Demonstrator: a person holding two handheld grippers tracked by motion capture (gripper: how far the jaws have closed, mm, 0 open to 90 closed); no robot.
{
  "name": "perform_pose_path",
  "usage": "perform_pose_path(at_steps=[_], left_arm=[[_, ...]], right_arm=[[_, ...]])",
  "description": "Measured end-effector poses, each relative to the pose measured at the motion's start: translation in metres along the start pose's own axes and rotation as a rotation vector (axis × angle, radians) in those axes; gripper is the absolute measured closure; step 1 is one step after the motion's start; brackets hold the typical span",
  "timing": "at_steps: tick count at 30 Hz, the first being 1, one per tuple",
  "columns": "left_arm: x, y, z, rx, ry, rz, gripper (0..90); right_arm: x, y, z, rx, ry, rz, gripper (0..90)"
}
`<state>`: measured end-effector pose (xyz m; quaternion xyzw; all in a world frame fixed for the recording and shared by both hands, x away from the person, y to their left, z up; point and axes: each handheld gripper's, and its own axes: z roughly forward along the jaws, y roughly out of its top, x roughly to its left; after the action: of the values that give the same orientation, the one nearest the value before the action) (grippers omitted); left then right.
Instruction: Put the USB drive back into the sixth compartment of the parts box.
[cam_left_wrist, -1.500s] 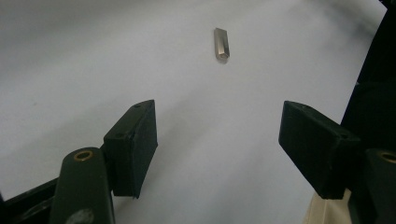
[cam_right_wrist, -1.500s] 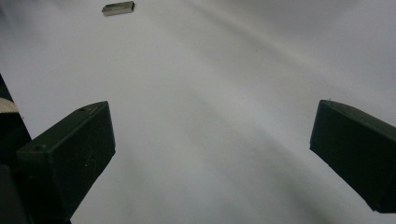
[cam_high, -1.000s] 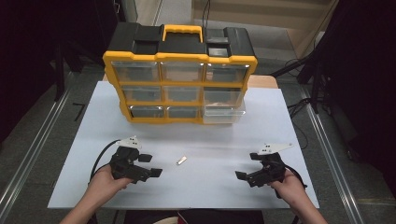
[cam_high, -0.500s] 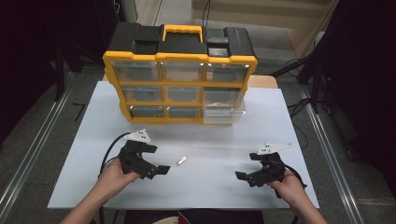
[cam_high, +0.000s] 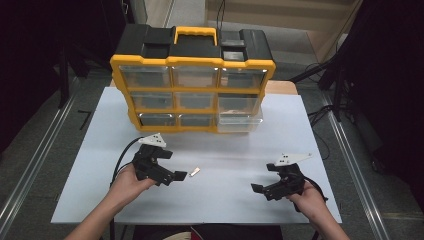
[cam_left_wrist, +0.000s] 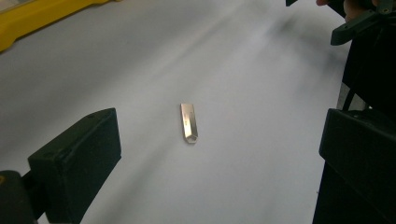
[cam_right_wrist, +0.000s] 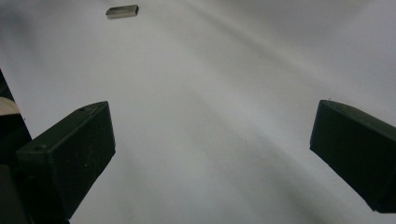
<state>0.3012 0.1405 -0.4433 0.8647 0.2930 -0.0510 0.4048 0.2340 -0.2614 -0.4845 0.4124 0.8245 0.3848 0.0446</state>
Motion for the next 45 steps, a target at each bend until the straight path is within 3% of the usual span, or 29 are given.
perform_pose_path(at_steps=[6,20,31,37,45], left_arm=[[-0.001,0.008,0.009,0.024,0.016,0.000,0.0],[0.002,0.015,0.028,0.035,0.004,0.007,0.0],[-0.004,0.017,0.038,0.082,0.046,0.052,2.5],[-0.003,0.020,0.043,0.078,0.047,0.025,2.7],[-0.001,0.022,0.054,0.111,0.065,0.038,6.5]], right_arm=[[0.000,0.000,0.000,0.003,0.001,0.002,0.0],[-0.001,-0.001,0.000,0.010,0.005,0.006,0.0],[-0.001,-0.001,0.000,0.011,0.004,0.002,0.0],[-0.002,-0.002,0.000,0.014,0.003,0.005,0.0],[-0.002,-0.002,-0.001,0.014,0.005,0.001,0.0]])
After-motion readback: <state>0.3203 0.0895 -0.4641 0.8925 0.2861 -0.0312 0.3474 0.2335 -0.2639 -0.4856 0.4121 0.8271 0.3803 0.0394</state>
